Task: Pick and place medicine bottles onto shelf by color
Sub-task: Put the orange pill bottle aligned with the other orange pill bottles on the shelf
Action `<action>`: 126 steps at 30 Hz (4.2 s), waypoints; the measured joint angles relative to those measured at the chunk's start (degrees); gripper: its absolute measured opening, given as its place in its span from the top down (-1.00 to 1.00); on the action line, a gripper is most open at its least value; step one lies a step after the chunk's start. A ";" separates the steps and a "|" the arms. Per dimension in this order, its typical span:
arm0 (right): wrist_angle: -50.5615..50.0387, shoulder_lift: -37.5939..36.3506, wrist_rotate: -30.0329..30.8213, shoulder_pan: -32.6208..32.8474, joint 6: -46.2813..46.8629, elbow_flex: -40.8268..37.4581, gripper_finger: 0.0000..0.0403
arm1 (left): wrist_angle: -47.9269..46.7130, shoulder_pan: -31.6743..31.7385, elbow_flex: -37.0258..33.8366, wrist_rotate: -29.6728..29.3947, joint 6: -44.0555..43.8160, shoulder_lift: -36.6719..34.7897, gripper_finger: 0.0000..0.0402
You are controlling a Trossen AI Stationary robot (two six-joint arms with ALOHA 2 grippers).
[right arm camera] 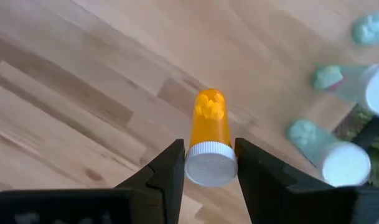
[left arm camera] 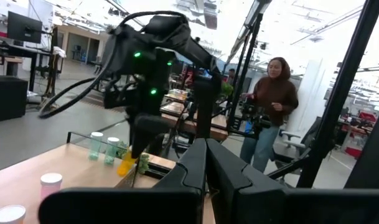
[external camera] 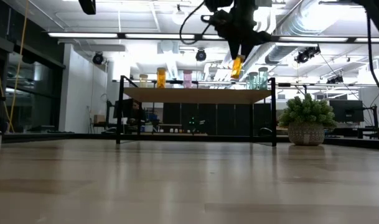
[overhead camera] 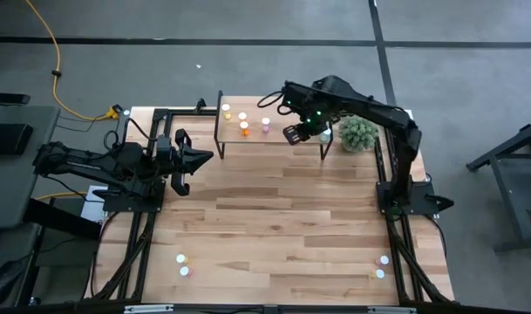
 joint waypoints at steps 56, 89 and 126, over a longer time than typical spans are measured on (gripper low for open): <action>1.75 3.16 -1.40 -2.21 2.38 -0.96 0.39 | 0.00 0.00 0.01 0.00 -0.07 -0.01 1.00; 4.03 3.60 4.67 -5.91 0.85 0.84 0.39 | -0.02 -0.02 0.01 0.00 -1.51 -0.01 1.00; 6.95 4.38 2.78 -5.84 -3.43 0.84 0.38 | -0.02 0.07 0.01 -0.22 0.48 0.01 1.00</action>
